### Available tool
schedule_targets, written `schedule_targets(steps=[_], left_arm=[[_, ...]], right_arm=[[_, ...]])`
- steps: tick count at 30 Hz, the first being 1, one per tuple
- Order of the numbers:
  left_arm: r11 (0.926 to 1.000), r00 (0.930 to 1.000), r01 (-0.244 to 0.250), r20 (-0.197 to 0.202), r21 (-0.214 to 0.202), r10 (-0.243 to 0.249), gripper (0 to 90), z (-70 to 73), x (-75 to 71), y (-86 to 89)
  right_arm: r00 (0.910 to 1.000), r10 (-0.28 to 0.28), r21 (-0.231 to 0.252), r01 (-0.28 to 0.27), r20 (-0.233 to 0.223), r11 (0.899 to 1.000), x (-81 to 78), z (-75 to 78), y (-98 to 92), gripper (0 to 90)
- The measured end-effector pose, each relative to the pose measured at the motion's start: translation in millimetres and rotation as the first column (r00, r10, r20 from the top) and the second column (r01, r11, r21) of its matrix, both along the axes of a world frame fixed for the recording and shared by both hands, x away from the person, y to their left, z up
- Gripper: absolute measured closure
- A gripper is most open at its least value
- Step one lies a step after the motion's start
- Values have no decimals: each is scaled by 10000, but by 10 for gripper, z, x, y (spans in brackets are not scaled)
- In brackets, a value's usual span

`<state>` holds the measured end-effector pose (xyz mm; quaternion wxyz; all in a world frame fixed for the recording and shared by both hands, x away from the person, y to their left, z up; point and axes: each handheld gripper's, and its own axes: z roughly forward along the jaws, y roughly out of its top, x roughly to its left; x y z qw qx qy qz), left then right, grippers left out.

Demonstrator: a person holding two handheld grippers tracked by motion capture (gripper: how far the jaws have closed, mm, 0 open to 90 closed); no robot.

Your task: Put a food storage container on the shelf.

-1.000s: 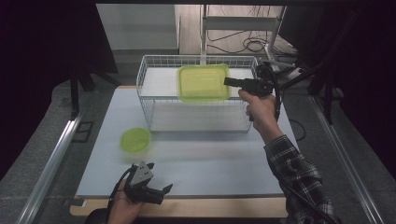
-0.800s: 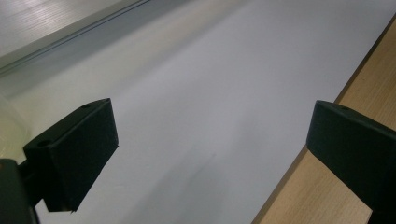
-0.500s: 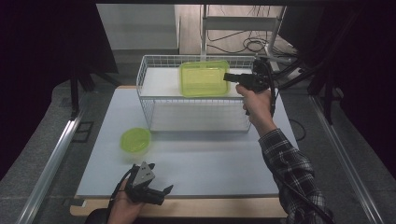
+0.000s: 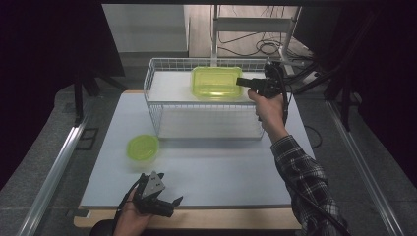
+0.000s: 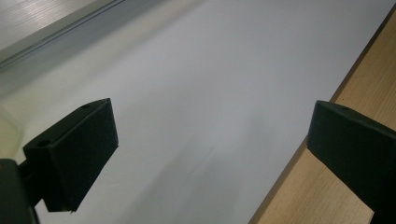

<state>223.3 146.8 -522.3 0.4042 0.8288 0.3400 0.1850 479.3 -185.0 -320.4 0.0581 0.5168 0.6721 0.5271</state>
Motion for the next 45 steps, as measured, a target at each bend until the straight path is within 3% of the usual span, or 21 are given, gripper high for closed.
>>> schedule_targets(steps=[2, 8, 10, 12, 17, 20, 21, 23, 25, 26, 27, 31, 32, 36, 45], left_arm=[[10000, 10000, 31, -3, 82, -31, 20, 0, 0, -1], [9998, 10000, 85, -18, 190, -85, 20, -8, -1, -13], [9997, 9999, 119, -34, 215, -118, 20, -12, -3, -21], [9997, 9999, 118, -21, 223, -118, 20, -13, -4, -23], [9996, 9999, 113, -4, 266, -113, 20, -13, -2, -21], [9997, 10000, 85, 4, 219, -85, 20, -15, -2, -26], [9997, 10000, 86, 6, 249, -86, 20, -15, -2, -26], [9995, 10000, 95, 8, 308, -95, 20, -15, -2, -29], [9994, 10000, 91, 7, 323, -91, 20, -15, -3, -31], [9994, 10000, 79, 10, 340, -80, 20, -17, -2, -33], [9994, 10000, 79, 10, 340, -80, 19, -17, -2, -33], [9993, 10000, 79, -3, 373, -79, 19, -20, -1, -39], [9992, 10000, 79, -5, 395, -79, 19, -21, 0, -40], [9991, 10000, 76, 4, 410, -76, 19, -22, 1, -36], [9989, 10000, 94, -3, 449, -94, 19, -24, -2, -38]], right_arm=[[9999, -77, -399, 82, 121, 9992, 17, -10, 15, 670], [9999, -94, -369, 96, 58, 9993, 58, -46, 13, 604], [9997, -153, -719, 165, 170, 9973, 74, -38, 15, 538], [9997, -182, -751, 194, 164, 9970, 75, -35, 13, 525], [9982, -111, -909, 165, 591, 9957, 16, 43, -12, 495], [9953, 313, -1223, -200, 914, 9923, -91, 118, -2, 560], [9906, 688, -1549, -500, 1185, 9867, -186, 166, 15, 636], [9851, 1007, -1755, -756, 1391, 9816, -276, 197, 31, 739], [9817, 1180, -1829, -898, 1494, 9790, -328, 207, 39, 777], [9742, 1597, -1894, -1287, 1592, 9734, -430, 207, 58, 866], [9722, 1747, -1900, -1440, 1560, 9712, -456, 201, 68, 884], [9622, 2298, -2022, -1982, 1465, 9591, -528, 151, 130, 891], [9553, 2560, -2170, -2212, 1479, 9508, -557, 113, 195, 891], [9490, 2765, -2472, -2343, 1519, 9402, -548, 59, 307, 890], [9547, 2665, -2243, -2329, 1327, 9463, -459, -3, 370, 890]])
